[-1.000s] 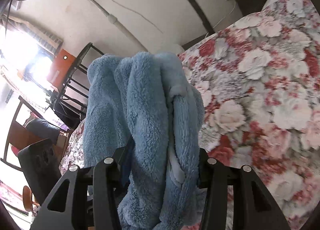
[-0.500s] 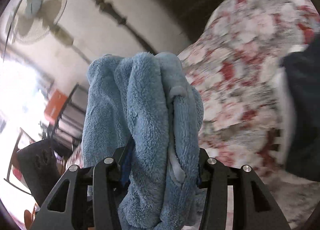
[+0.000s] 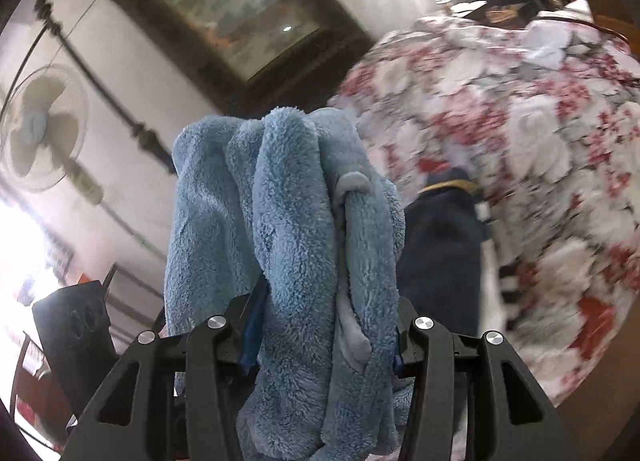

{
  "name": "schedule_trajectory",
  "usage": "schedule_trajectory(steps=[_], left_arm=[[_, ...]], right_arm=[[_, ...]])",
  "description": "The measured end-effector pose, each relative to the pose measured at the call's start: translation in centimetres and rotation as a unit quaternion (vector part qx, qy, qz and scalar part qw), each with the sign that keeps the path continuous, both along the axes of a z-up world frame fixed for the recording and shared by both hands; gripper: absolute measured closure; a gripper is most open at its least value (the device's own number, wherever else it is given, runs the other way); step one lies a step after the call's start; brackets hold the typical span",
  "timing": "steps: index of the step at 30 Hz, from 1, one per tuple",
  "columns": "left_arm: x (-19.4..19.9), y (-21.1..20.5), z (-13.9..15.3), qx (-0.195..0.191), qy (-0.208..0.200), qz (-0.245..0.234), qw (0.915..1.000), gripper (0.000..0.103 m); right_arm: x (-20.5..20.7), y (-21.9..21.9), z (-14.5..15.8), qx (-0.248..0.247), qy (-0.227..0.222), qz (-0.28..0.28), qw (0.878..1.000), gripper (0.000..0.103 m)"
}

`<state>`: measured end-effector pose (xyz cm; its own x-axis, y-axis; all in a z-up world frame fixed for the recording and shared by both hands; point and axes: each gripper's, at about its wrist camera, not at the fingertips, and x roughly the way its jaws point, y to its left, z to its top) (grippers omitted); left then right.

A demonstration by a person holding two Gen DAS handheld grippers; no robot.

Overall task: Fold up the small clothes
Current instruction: 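Carry the jacket with both tools onto the stack of folded clothes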

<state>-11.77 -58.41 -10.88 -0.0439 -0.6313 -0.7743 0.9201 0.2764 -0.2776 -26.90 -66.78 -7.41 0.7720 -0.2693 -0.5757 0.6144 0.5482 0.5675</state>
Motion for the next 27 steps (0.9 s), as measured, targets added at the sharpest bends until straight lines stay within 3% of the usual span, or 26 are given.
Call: schedule_trajectory(steps=[2, 4, 5, 6, 8, 11, 15, 20, 27], left_arm=[[-0.4, -2.6, -3.1, 0.046, -0.017, 0.024, 0.9985, 0.013], [-0.6, -4.1, -5.4, 0.061, -0.032, 0.046, 0.9966, 0.006], [-0.3, -4.7, -6.4, 0.068, -0.026, 0.056, 0.9958, 0.004], [0.0, -4.9, -7.1, 0.07, -0.006, 0.058, 0.9959, 0.004], [1.1, -5.0, -7.6, 0.069, 0.025, 0.058, 0.9956, 0.004], [0.7, -4.8, -6.7, 0.062, 0.002, 0.05, 0.9968, 0.004], [1.6, -3.3, -4.6, 0.042, 0.016, 0.057, 0.9973, 0.004], [1.3, -1.5, -2.9, 0.035, -0.015, 0.06, 0.9975, 0.005], [1.6, 0.9, -1.5, 0.028, -0.015, 0.066, 0.9973, 0.005]], right_arm=[[-0.3, -2.4, -2.7, 0.007, 0.029, -0.029, 0.999, 0.053], [-0.8, -4.2, -6.3, 0.038, 0.037, -0.053, 0.997, 0.043], [-1.5, -5.2, -8.5, 0.064, 0.017, -0.066, 0.996, 0.028], [-1.9, -5.6, -9.3, 0.077, 0.0, -0.071, 0.994, 0.021], [-2.6, -6.3, -10.9, 0.116, -0.042, -0.072, 0.99, 0.019], [-2.4, -5.9, -10.3, 0.102, -0.041, -0.068, 0.992, 0.018], [-2.2, -5.0, -8.0, 0.083, -0.027, -0.059, 0.994, 0.016], [-2.2, -3.4, -4.9, 0.046, 0.006, -0.055, 0.997, 0.016], [-4.1, -1.4, -2.5, 0.023, 0.014, -0.072, 0.997, 0.016]])
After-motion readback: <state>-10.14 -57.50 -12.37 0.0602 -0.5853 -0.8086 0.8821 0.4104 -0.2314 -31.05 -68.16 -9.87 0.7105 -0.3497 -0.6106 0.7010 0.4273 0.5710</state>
